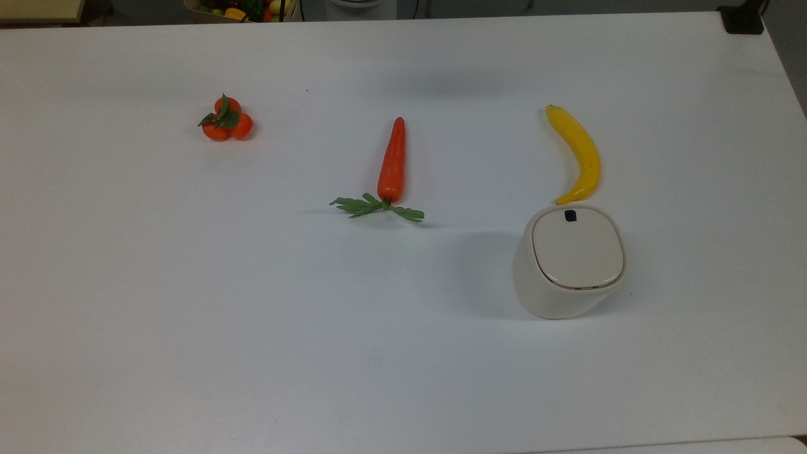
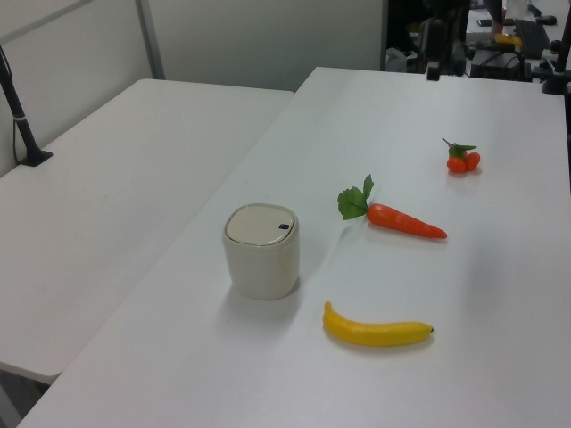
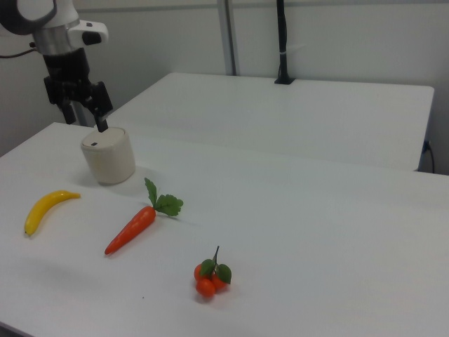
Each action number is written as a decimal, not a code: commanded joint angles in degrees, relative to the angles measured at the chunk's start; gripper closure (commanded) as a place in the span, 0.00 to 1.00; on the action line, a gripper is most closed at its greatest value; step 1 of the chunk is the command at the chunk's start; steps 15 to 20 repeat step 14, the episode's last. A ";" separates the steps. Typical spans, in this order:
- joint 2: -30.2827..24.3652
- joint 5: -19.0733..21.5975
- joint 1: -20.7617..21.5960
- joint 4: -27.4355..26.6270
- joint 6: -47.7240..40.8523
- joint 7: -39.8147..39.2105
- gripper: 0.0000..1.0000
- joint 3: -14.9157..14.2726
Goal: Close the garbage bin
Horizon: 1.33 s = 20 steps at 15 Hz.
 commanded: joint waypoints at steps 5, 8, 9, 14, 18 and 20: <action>-0.81 1.45 0.15 -2.38 7.00 -0.62 0.00 -4.58; -0.10 2.60 -1.97 -2.38 10.09 -7.89 0.00 -4.58; -0.10 2.87 -2.05 -2.21 10.09 -8.52 0.00 -4.66; 0.07 2.87 -2.32 -2.38 10.09 -9.32 0.00 -4.58; 0.07 2.87 -2.32 -2.38 10.09 -9.32 0.00 -4.58; 0.07 2.87 -2.32 -2.38 10.09 -9.32 0.00 -4.58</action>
